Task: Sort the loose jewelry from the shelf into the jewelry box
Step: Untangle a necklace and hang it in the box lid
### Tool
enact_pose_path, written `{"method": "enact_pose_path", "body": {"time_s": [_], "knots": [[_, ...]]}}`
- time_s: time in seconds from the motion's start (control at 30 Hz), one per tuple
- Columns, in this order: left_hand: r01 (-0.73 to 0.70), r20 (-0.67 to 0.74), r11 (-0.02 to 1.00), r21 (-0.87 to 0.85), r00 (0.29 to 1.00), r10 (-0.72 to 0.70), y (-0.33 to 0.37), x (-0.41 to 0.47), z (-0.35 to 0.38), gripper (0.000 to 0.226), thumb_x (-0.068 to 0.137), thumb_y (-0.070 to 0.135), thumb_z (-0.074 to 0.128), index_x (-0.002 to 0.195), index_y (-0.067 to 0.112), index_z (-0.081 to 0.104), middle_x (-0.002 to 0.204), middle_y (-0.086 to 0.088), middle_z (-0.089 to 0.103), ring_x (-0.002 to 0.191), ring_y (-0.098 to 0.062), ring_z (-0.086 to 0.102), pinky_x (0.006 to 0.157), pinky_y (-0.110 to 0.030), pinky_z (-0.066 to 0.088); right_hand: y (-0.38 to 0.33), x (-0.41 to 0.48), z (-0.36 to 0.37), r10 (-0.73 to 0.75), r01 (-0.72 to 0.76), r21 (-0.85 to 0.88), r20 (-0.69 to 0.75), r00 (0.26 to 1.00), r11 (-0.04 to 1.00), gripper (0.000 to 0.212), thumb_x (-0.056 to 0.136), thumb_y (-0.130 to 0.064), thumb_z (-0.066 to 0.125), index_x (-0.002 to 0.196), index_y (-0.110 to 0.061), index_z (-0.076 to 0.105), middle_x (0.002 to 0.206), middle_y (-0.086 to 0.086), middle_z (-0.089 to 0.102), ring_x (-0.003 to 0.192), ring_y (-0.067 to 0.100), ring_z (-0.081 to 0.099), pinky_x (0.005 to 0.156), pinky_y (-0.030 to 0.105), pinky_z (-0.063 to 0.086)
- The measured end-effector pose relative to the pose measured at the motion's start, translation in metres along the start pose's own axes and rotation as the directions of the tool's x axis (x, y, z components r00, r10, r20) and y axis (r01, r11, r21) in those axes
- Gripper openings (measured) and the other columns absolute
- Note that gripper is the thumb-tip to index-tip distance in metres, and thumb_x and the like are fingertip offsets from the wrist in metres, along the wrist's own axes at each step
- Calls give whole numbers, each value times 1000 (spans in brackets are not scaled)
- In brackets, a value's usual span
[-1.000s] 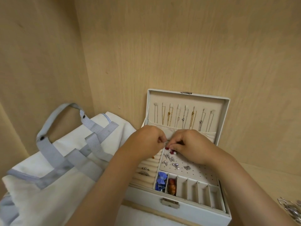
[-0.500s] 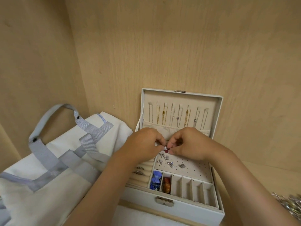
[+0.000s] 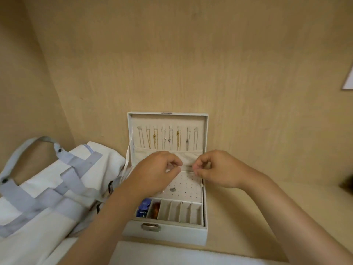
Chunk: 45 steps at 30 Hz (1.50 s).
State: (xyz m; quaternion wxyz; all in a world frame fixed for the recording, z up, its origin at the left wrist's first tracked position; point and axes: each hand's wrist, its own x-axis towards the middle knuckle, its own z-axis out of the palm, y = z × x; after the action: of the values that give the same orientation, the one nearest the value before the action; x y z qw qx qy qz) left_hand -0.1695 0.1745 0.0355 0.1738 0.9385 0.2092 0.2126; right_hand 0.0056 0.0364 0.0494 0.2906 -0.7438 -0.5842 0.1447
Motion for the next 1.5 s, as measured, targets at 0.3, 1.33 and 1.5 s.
{"method": "enact_pose_path", "body": {"time_s": [0.3, 1.33, 1.5], "knots": [[-178, 102, 984, -10, 979, 179, 114, 8, 75, 21, 93, 39, 61, 113, 34, 67, 107, 18, 60, 98, -2, 52, 87, -26, 45, 68, -96, -49, 107, -111, -205, -28, 994, 972, 14, 87, -18, 69, 94, -29, 73, 93, -11, 70, 63, -17, 55, 65, 4, 40], [140, 20, 814, -563, 988, -156, 156, 26, 154, 16, 75, 27, 84, 74, 26, 69, 67, 7, 67, 58, 0, 56, 62, -21, 44, 122, -127, -51, 233, -164, 405, -125, 964, 899, 5, 89, -11, 73, 87, -10, 78, 65, 0, 70, 53, 8, 53, 51, 19, 42], [78, -8, 792, -605, 995, -104, 159, 21, 122, 9, 82, 24, 79, 80, 29, 72, 72, 9, 70, 61, -4, 54, 67, -26, 46, 101, -126, -52, 237, -94, 543, -199, 951, 834, 5, 88, -13, 74, 86, -8, 75, 75, 0, 72, 58, 7, 56, 50, 14, 42]]}}
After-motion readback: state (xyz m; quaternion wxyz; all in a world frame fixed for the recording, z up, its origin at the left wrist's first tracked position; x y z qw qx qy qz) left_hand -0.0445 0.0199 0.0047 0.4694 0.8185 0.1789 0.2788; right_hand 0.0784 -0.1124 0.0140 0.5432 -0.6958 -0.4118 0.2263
